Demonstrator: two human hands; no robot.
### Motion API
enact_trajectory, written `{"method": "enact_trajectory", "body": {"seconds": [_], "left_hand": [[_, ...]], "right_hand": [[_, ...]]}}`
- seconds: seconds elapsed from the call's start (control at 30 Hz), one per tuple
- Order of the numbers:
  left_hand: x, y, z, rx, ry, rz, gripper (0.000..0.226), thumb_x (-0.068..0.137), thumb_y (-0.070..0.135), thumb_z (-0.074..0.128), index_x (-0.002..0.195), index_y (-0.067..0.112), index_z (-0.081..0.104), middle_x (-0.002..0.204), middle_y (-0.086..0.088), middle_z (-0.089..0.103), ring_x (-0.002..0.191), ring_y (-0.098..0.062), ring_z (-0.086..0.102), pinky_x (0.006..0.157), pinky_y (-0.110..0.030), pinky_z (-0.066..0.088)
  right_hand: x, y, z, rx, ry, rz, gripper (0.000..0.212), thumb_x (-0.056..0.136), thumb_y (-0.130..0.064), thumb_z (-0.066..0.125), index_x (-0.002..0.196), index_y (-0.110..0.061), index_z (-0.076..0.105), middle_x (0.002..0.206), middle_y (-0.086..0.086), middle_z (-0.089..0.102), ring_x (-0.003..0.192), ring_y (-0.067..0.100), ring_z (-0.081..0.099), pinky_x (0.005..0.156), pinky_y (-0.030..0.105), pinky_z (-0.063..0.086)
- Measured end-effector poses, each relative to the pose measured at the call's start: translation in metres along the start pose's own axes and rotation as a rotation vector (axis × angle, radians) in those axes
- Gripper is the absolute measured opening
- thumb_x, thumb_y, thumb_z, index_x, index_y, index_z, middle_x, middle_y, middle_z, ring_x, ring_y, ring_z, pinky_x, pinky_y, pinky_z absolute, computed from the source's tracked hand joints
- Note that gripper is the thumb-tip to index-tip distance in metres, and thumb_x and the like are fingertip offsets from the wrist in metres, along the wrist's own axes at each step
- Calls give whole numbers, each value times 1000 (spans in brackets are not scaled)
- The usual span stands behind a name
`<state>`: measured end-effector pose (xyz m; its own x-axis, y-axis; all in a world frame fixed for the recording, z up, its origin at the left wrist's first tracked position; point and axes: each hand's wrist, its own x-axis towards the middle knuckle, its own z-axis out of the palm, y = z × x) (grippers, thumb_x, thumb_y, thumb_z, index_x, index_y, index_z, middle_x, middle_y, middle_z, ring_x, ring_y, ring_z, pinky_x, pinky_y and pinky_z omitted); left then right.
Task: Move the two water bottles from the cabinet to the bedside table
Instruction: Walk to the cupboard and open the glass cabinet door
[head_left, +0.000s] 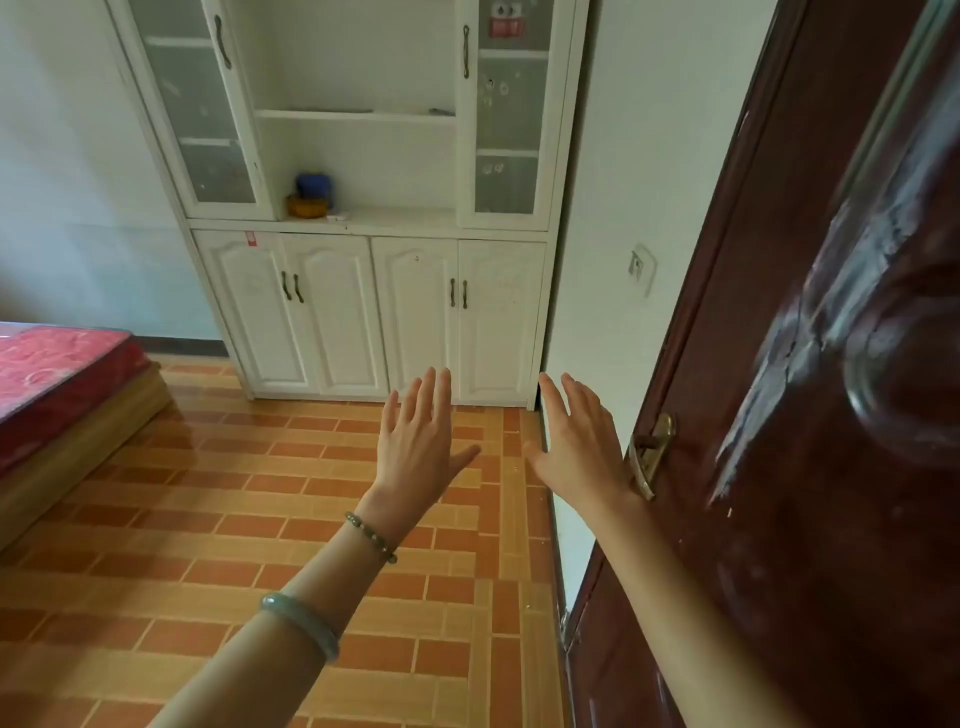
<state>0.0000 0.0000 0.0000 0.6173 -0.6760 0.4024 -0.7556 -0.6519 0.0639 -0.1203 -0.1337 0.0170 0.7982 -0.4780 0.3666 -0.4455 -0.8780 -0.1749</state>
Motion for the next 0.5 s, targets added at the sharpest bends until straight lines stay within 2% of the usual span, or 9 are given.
{"method": "enact_trajectory", "body": {"seconds": [0.27,0.5], "left_hand": [[25,-25,24,-4,35,37,94,81,59,50,146,8,4,154,-12,15,141,-27,14,115,-45,11],[83,-49,56,-4,35,40,95,80,59,51,146,8,5,154,-13,16,141,-27,14,114,-44,9]], "right_hand": [[29,-5,26,2,24,12,75,84,-26,64,144,-13,21,150,16,26,138,32,23,110,42,26],[91,-4,54,39,34,2,74,86,-27,62,145,-14,20,151,16,25,139,32,21,111,41,24]]}}
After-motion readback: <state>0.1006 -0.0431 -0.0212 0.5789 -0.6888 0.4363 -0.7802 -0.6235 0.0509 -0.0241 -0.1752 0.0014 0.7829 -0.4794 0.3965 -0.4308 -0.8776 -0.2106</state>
